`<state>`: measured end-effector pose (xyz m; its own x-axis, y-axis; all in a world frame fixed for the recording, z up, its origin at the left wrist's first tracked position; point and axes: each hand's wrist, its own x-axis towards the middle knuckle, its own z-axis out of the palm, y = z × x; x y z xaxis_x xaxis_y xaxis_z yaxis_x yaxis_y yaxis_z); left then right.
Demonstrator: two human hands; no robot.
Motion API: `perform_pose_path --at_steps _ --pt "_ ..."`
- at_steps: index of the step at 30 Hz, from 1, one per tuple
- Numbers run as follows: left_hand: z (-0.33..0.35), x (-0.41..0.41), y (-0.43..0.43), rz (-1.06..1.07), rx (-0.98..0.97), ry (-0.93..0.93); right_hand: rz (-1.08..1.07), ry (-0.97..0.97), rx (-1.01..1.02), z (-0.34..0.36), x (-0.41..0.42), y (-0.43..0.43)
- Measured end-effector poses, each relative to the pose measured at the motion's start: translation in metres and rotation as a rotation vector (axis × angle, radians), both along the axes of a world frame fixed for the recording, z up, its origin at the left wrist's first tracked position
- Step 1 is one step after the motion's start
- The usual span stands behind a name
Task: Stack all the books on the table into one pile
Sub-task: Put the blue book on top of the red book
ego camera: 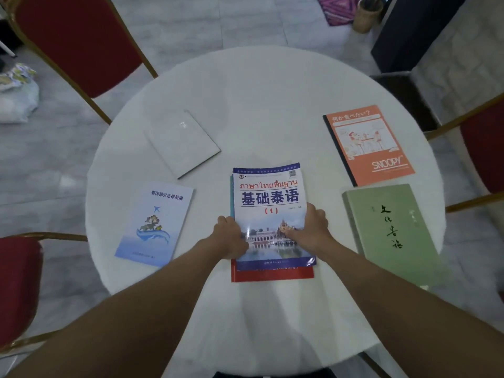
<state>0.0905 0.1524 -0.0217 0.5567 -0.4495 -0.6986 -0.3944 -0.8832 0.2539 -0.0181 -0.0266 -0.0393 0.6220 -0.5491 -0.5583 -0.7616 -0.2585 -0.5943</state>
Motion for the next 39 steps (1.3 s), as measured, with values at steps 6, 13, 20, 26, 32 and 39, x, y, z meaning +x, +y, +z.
perform_pose_path --at_steps 6,13,20,26,32,39 --pt "0.002 -0.007 0.009 0.109 -0.082 0.025 0.037 0.068 -0.054 -0.001 -0.008 0.015" --pt "0.002 -0.004 0.012 0.030 -0.037 0.024 0.082 0.075 -0.066 0.003 -0.013 0.015" --pt "0.000 -0.008 0.011 0.081 -0.073 0.040 0.158 0.154 -0.045 0.002 -0.009 0.005" --pt "0.003 -0.002 0.011 0.029 -0.060 0.052 0.200 0.192 -0.031 0.000 -0.009 0.000" --pt "0.002 -0.003 0.009 0.016 -0.032 0.059 0.207 0.173 -0.019 0.000 -0.010 -0.002" --pt "0.000 -0.003 0.009 0.008 -0.024 0.043 0.251 0.184 -0.026 -0.001 -0.010 -0.005"
